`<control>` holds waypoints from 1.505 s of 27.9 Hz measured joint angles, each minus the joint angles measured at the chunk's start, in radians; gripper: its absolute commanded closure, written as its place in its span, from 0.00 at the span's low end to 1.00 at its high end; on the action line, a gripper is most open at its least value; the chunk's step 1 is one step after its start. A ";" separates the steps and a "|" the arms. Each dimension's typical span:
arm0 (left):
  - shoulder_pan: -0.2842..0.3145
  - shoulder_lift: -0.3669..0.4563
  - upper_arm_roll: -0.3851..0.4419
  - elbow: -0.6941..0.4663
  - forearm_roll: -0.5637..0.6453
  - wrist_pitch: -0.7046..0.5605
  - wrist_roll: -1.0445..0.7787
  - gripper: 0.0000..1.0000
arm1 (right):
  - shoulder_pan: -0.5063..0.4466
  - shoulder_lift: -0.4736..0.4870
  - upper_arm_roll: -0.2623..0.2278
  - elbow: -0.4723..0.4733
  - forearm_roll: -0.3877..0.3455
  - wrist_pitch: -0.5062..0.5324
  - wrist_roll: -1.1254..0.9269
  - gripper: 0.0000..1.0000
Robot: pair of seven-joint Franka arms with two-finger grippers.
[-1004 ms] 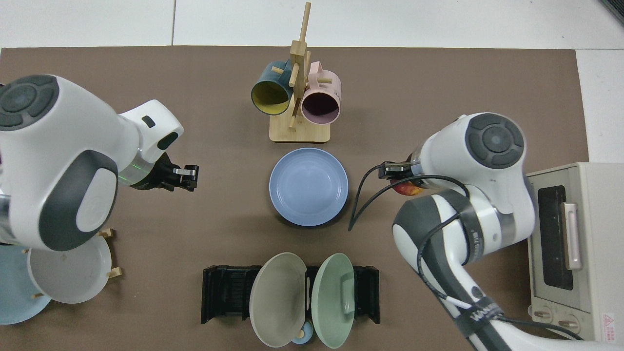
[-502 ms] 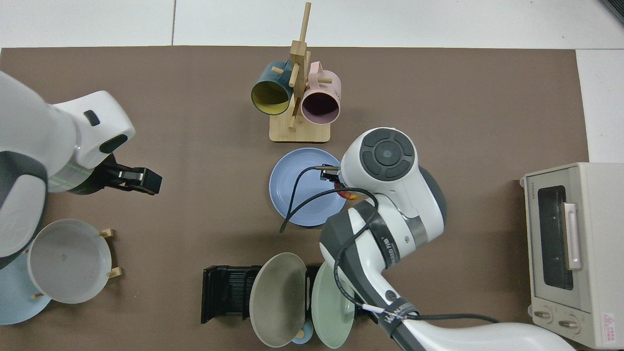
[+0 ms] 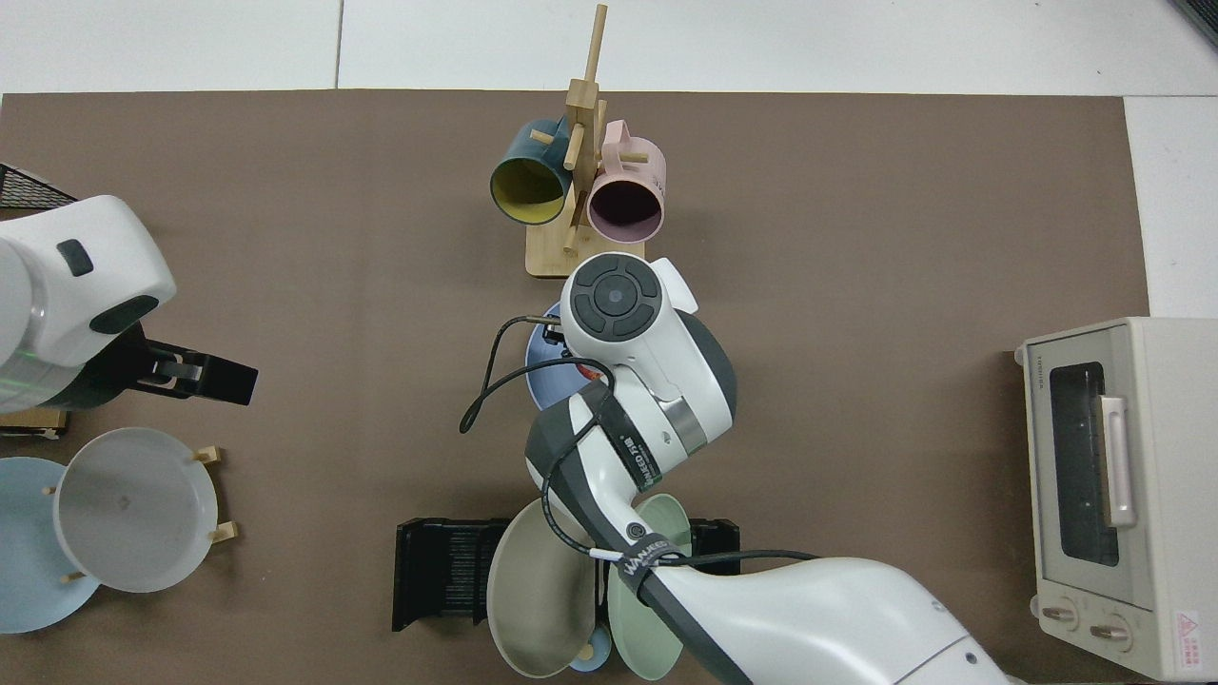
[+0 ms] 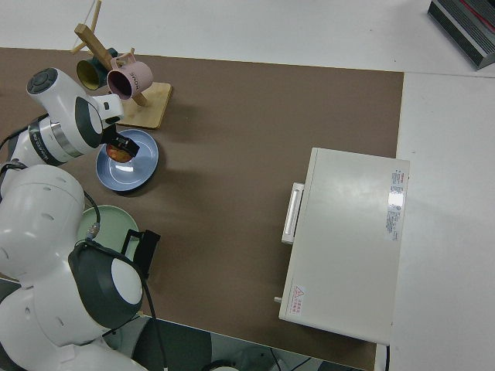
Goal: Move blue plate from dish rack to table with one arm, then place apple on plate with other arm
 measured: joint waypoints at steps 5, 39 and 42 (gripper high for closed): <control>0.001 -0.001 0.014 0.000 0.000 -0.006 0.000 0.00 | 0.009 0.038 0.000 0.011 0.006 0.013 0.006 1.00; 0.001 0.006 0.035 0.031 -0.066 0.016 -0.001 0.00 | -0.187 -0.219 -0.035 0.023 0.014 -0.189 -0.305 0.00; 0.001 0.019 0.035 0.044 -0.066 0.016 -0.001 0.00 | -0.255 -0.249 -0.038 -0.022 0.015 -0.189 -0.420 0.00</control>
